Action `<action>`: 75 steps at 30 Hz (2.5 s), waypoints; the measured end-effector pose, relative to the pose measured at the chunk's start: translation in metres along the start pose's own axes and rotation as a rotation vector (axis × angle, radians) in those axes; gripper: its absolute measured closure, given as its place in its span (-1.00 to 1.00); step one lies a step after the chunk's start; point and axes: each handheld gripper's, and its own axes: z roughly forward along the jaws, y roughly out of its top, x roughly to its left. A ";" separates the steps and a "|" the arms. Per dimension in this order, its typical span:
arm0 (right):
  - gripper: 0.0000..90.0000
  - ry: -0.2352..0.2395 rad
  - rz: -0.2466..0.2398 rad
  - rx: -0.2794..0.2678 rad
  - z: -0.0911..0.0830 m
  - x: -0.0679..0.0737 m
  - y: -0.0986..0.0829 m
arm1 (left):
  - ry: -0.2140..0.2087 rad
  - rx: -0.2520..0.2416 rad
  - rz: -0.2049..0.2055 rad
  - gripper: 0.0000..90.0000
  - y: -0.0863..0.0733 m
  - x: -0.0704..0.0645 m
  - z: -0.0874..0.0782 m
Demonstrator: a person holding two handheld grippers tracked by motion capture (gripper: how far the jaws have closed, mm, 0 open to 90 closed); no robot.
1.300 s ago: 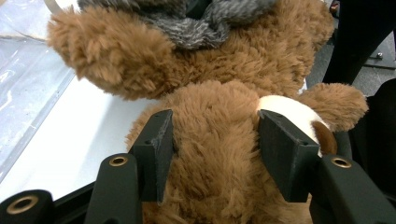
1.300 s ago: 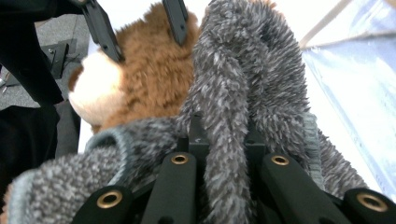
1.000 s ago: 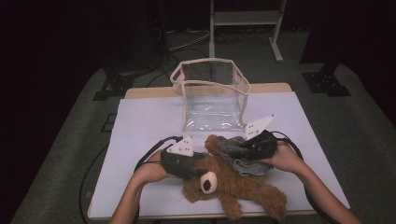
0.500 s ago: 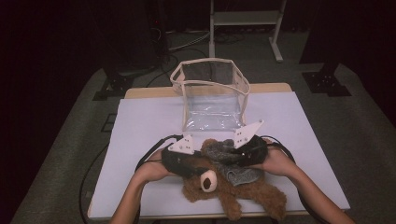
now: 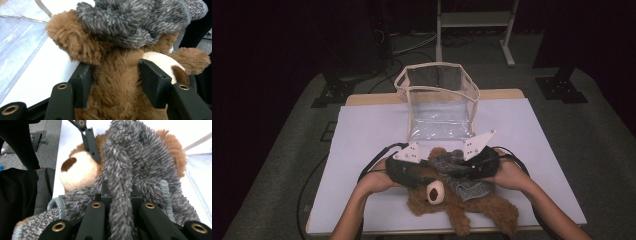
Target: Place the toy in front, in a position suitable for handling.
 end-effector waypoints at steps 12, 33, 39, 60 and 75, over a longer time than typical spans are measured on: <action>0.77 -0.060 0.091 -0.020 -0.008 -0.029 -0.026 | 0.005 -0.050 0.020 -0.09 -0.002 -0.003 -0.025; 0.78 -0.054 0.062 -0.071 -0.030 0.017 -0.035 | 0.045 -0.022 -0.019 -0.14 -0.003 0.001 -0.001; 0.78 -0.111 0.069 -0.073 -0.040 0.021 -0.054 | 0.045 -0.014 -0.008 -0.14 -0.001 0.001 -0.002; 0.79 -0.124 0.140 -0.080 -0.037 -0.018 -0.048 | 0.093 -0.005 -0.073 -0.12 -0.006 0.003 0.008; 0.79 -0.117 0.064 -0.041 -0.020 0.006 -0.038 | 0.133 -0.016 -0.077 -0.11 -0.001 0.010 0.001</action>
